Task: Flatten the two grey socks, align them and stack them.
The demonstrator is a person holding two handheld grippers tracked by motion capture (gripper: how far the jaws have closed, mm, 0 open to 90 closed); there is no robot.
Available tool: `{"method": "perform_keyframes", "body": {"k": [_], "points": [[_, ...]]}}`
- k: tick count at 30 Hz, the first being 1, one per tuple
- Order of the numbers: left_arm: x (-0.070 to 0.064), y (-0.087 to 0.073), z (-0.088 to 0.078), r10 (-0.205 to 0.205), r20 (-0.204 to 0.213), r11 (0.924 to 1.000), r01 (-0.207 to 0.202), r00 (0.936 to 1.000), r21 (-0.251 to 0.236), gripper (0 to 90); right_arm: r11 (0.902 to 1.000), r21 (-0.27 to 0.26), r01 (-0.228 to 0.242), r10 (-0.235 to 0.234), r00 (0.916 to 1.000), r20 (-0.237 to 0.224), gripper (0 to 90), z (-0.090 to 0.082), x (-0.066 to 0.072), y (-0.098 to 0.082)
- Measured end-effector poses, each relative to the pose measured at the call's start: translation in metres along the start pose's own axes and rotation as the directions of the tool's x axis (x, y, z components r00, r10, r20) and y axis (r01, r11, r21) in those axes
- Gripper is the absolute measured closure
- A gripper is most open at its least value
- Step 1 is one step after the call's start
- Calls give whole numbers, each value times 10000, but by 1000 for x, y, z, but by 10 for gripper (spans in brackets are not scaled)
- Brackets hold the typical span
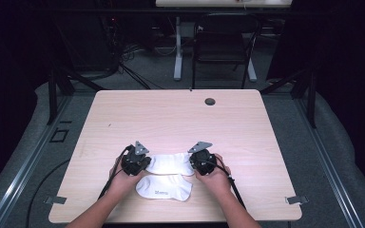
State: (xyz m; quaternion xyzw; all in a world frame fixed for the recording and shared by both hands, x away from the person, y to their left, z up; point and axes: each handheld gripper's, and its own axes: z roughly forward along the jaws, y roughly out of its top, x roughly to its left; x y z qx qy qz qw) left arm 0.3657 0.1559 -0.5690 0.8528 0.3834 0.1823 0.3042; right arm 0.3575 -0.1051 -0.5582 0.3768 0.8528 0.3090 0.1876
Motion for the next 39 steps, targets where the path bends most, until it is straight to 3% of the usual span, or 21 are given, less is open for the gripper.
{"method": "perform_keyframes", "body": {"k": [10, 21, 30, 39], "points": [[3, 8, -16, -73, 45, 9987, 75, 10000, -510, 886, 9987, -501, -28, 26, 10000, -43, 867, -13, 1, 6], [3, 12, -33, 67, 139, 9974, -57, 9999, -723, 886, 9962, -861, 109, -122, 9998, -148, 868, -29, 7, 13], [-2, 4, -52, 288, 309, 9954, -259, 9991, -925, 886, 9940, -1076, 209, -246, 9991, -335, 867, -47, 15, 11], [-8, -10, -68, 144, 515, 9934, -84, 9986, -1142, 885, 9915, -1265, 307, -386, 9974, -611, 868, -61, 27, 6]]}}
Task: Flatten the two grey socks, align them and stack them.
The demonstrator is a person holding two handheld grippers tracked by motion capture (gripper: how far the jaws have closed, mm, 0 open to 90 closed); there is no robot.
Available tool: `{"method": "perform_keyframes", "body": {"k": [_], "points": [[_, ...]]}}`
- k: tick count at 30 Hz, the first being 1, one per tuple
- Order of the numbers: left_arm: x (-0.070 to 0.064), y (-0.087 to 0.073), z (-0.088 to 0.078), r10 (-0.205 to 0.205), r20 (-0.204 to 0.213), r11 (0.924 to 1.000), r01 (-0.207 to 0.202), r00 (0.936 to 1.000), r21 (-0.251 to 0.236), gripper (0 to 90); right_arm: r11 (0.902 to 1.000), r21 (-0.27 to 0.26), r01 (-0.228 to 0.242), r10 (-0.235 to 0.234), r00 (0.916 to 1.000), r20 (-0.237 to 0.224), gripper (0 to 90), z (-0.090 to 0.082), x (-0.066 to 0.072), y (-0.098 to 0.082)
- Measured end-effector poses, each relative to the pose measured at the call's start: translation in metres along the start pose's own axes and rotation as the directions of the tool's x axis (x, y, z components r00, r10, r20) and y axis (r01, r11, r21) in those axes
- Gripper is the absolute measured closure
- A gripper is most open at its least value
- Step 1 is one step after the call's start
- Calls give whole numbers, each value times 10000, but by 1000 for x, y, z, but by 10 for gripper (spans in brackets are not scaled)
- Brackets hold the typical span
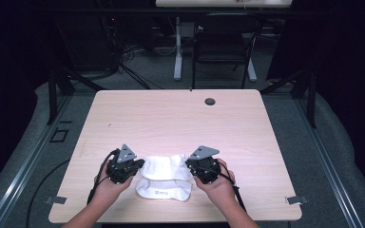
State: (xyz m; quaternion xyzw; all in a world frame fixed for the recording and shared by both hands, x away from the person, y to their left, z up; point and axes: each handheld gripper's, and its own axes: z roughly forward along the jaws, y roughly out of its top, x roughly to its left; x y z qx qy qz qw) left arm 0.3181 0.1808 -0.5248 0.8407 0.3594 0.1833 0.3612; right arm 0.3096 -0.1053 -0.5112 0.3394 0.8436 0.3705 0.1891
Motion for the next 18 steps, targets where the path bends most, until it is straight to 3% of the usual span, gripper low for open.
{"method": "perform_keyframes", "body": {"k": [8, 14, 18], "points": [[-10, -11, -12, 17, 235, 10000, -17, 9997, -38, 885, 10000, -50, -31, 30, 9997, -252, 868, -11, 13, -10], [-14, -20, -16, -180, 391, 9996, 188, 9991, -213, 885, 9999, -139, -102, 97, 9994, -325, 868, -15, 20, -17], [-17, -25, -17, -64, 378, 10000, 66, 9993, -61, 885, 9999, -94, -120, 117, 9993, -362, 868, -16, 22, -21]]}}
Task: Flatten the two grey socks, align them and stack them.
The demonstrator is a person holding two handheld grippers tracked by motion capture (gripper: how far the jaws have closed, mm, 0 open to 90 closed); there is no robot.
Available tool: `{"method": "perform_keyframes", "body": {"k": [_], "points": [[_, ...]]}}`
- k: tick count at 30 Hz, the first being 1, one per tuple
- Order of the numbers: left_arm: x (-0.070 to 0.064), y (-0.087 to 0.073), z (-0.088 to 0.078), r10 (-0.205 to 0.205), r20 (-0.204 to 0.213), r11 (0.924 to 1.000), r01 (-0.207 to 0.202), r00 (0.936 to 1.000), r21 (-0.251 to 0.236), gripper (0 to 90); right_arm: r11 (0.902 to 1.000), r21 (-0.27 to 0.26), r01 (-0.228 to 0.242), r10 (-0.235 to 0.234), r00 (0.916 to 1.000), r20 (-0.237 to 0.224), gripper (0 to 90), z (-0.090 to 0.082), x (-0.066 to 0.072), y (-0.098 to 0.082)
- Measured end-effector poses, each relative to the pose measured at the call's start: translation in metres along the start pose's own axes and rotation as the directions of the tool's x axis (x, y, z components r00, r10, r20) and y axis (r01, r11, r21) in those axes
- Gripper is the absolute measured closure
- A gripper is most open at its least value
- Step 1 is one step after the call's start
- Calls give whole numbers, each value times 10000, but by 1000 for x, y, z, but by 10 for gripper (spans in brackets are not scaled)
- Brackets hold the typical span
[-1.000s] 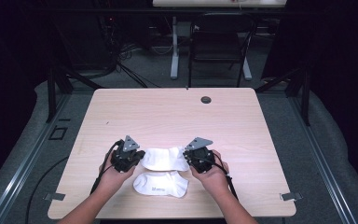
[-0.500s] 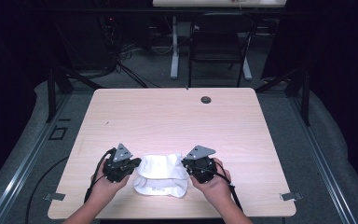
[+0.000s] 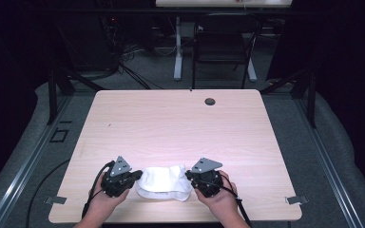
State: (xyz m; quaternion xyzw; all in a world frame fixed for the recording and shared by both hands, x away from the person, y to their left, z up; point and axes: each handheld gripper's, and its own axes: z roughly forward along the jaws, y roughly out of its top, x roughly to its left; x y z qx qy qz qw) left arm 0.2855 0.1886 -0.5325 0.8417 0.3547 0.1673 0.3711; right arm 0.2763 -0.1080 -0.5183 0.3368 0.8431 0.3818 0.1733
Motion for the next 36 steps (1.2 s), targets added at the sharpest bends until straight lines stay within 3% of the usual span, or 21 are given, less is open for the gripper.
{"method": "perform_keyframes", "body": {"k": [10, 36], "points": [[-3, -8, 4, 75, -19, 9999, -74, 10000, 154, 885, 9995, 250, 194, -192, 9998, -61, 868, 5, 5, -9], [0, -18, 13, 13, -4, 9983, -12, 10000, 590, 885, 9982, 600, -69, 90, 9993, -351, 868, 19, 5, -19]]}}
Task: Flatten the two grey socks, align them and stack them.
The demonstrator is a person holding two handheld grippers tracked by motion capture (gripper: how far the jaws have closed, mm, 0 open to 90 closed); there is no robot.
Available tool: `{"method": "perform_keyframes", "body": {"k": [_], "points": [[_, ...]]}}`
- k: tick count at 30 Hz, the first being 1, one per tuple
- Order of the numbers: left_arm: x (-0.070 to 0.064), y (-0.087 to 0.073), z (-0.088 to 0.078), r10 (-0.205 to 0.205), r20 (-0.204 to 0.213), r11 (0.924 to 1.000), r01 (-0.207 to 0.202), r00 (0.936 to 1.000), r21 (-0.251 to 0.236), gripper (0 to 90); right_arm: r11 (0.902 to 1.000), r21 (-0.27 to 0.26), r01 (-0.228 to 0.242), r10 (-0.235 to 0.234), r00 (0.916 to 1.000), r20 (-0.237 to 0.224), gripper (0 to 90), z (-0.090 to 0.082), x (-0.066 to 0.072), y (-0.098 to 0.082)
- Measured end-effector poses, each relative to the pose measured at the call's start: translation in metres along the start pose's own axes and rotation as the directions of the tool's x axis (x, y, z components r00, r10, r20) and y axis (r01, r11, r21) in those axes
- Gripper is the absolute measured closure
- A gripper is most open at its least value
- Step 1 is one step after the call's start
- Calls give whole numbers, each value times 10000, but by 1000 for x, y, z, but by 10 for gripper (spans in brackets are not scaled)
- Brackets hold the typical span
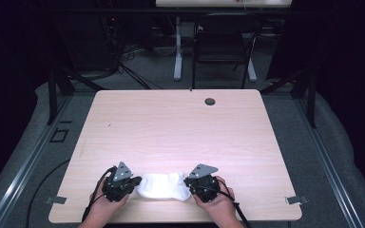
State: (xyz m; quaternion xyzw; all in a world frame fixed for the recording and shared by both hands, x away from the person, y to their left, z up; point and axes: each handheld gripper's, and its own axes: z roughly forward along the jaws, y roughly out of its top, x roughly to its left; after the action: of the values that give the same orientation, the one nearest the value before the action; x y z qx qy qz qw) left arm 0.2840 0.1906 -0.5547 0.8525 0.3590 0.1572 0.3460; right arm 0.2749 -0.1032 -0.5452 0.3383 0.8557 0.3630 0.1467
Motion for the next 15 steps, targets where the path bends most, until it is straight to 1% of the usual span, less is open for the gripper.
{"method": "perform_keyframes", "body": {"k": [5, 6, 7, 8, 10, 12, 13, 15], "points": [[0, -1, 2, -17, -9, 10000, 17, 10000, 34, 884, 9999, 69, 98, -98, 10000, 13, 867, 3, 1, 0], [0, -1, 3, -76, 17, 10000, 76, 10000, 35, 884, 9999, 123, 108, -108, 9999, 54, 867, 4, 1, 0], [0, -1, 3, 4, 2, 10000, -4, 10000, 68, 884, 9998, 138, 121, -122, 9999, 42, 867, 4, 1, 0], [1, -1, 3, 7, -1, 10000, -7, 10000, 72, 884, 9999, 75, 67, -68, 10000, 43, 867, 5, 1, 0], [0, -1, 5, -51, -27, 10000, 51, 10000, 26, 884, 9999, 105, 127, -127, 9999, 72, 867, 6, 0, 0], [1, -1, 6, -16, 19, 9999, 16, 10000, 121, 884, 9999, 117, 89, -90, 9999, 69, 867, 7, -1, 0], [0, -1, 7, -73, 48, 9999, 73, 10000, 137, 884, 9998, 172, 56, -57, 10000, 54, 867, 8, -2, 0], [0, -1, 8, -25, 23, 9999, 25, 10000, 156, 884, 9998, 177, 55, -56, 10000, 45, 867, 8, -2, 0]]}}
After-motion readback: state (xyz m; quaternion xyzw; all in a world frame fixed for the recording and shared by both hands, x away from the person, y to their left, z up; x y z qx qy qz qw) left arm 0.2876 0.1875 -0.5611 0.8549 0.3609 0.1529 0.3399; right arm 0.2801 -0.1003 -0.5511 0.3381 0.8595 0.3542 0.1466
